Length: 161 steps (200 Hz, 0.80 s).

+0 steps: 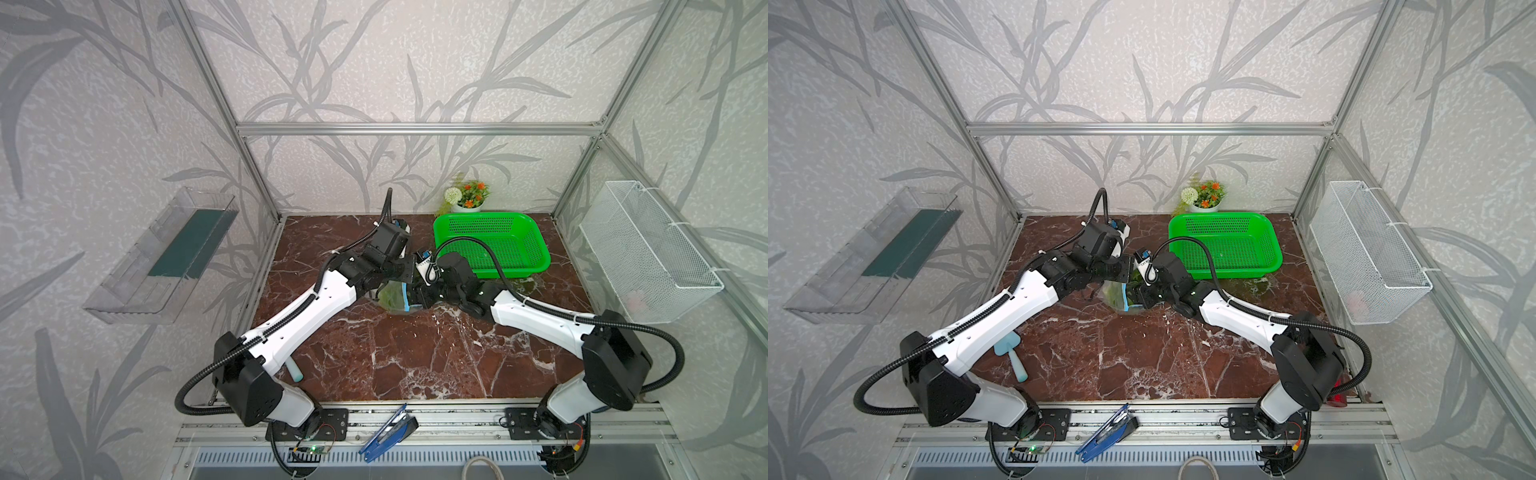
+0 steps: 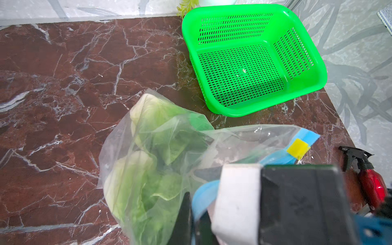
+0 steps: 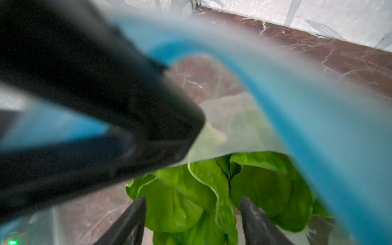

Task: Open the zip-top bag and take out the chinese cabbages
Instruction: Pick up the Chinese cabbage from the zipper food storage bag.

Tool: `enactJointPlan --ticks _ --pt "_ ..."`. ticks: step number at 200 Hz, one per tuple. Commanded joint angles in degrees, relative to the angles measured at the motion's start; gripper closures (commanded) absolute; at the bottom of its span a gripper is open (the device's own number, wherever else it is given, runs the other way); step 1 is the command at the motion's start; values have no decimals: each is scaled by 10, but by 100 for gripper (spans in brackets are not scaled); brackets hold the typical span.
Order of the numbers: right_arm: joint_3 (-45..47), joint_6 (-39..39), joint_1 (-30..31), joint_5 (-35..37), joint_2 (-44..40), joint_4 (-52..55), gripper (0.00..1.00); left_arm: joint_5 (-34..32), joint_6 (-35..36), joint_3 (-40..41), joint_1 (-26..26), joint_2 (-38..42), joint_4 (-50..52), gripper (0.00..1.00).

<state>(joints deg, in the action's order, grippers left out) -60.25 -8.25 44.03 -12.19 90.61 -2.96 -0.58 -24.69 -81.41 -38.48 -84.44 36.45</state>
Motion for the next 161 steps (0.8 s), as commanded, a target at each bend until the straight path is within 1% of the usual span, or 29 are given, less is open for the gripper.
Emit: enactJointPlan --ticks 1,50,87,98,104,127,161 --pt "1 27 4 6 15 -17 27 8 -8 -14 5 19 -22 100" --pt "-19 49 7 18 57 -9 27 21 -9 -15 12 25 -24 100" --pt "-32 67 13 41 69 -2 31 29 -10 -13 15 26 -28 100" --pt "-33 71 16 46 87 -4 34 33 -12 -13 15 25 -28 100" --pt "-33 72 17 50 88 -7 37 35 -13 -12 16 25 -30 100" --pt "-33 73 21 54 97 -12 59 40 -14 -11 17 25 -32 100" --pt "-36 70 26 57 104 -21 86 41 -13 -10 20 28 -31 100"
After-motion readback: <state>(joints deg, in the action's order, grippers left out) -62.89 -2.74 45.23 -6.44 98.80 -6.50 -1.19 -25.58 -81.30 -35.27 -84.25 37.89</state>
